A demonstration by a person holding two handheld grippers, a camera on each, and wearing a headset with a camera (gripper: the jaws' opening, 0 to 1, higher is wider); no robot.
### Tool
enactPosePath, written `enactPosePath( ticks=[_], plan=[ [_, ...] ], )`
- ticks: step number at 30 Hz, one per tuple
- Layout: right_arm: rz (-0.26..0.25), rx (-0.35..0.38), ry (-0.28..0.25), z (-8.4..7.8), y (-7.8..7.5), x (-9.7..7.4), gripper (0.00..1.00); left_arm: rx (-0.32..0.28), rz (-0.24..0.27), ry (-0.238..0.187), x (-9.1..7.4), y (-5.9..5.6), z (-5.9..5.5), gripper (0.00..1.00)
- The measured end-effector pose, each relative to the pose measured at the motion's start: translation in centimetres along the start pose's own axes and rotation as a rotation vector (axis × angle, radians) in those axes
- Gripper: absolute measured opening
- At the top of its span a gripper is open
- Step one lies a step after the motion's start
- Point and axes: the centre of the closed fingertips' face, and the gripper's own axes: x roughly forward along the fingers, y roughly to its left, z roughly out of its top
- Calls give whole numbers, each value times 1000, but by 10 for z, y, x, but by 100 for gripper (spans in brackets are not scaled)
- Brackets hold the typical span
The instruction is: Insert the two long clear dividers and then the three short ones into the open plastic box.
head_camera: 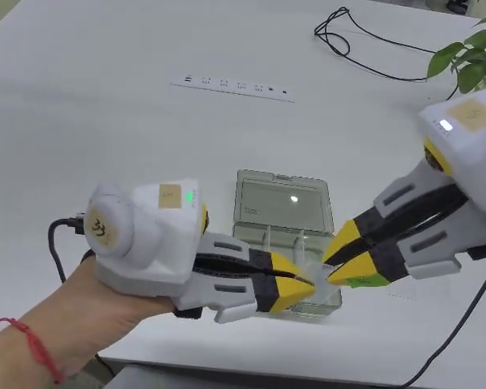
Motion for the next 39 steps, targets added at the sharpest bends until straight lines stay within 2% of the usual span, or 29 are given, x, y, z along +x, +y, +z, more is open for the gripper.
enactPosePath(
  ticks=[11,31,39],
  plan=[
    [32,-17,12,1,2,4,3,14,8,-17,-2,0,1,0],
    [13,-34,29,0,0,9,2,15,45,-15,-5,2,-4,0],
    [-6,-37,23,5,0,10,2,8,74,-9,-9,5,-9,6]
  ],
)
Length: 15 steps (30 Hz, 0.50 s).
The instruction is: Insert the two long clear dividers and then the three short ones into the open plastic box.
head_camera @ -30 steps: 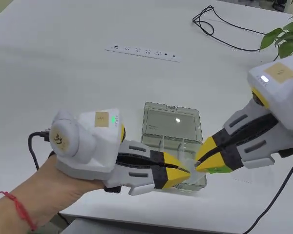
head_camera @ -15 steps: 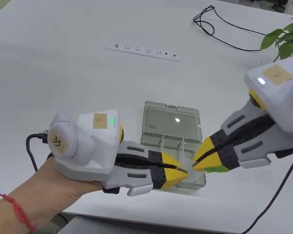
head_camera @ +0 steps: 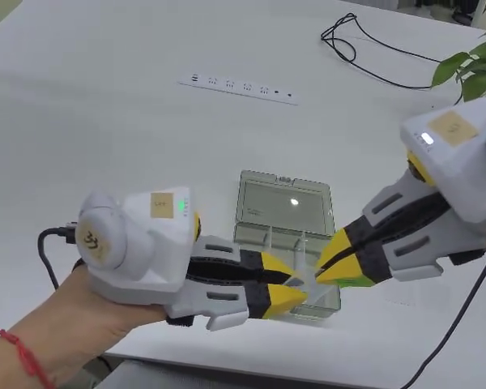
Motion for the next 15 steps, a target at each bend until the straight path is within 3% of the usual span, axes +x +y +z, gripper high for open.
enactPosePath(
  ticks=[15],
  plan=[
    [-57,15,-24,6,-16,-1,2,-25,119,28,-23,17,-17,26]
  ],
)
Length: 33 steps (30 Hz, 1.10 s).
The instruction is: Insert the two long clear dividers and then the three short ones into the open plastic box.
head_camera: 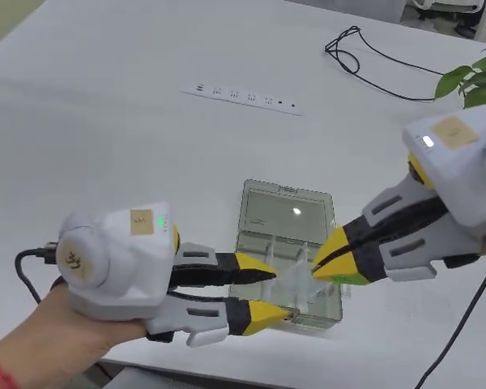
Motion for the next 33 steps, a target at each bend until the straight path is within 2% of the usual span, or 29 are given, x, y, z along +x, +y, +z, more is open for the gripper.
enactPosePath(
  ticks=[6,10,13,22,29,33],
  plan=[
    [-33,4,-1,-1,-14,3,2,-5,51,8,-8,10,-7,38],
    [-68,10,3,-3,-26,6,2,-10,85,28,-10,18,-16,46],
    [-83,20,-2,-3,-33,9,2,-7,103,42,-11,22,-21,57],
    [-126,57,-9,-14,-62,30,2,16,156,97,-15,37,-41,81],
    [-144,84,-18,-32,-81,51,2,4,177,107,-14,44,-49,95],
    [-139,88,-11,-39,-85,63,2,-3,185,104,-14,46,-52,100]
  ],
)
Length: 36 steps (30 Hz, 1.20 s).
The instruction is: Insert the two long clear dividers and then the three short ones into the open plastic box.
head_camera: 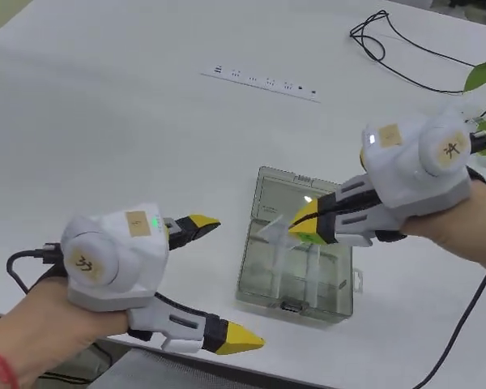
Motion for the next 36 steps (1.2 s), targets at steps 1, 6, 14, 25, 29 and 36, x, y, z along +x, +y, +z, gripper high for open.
enactPosePath(
  ticks=[1,6,14,25,29,36],
  plan=[
    [0,-2,2,-1,-1,2,2,1,2,1,0,1,-1,100],
    [0,6,16,-9,-4,8,2,-3,6,6,0,2,-3,100],
    [3,24,16,-17,-11,13,2,-12,4,2,2,2,-1,100],
    [-3,7,24,-26,-11,18,2,-18,0,4,4,0,-2,100],
    [-4,1,22,-27,-11,20,2,-20,0,2,3,1,-2,100],
    [1,-17,17,-22,-8,30,2,-22,-2,4,5,1,-3,100]
  ],
)
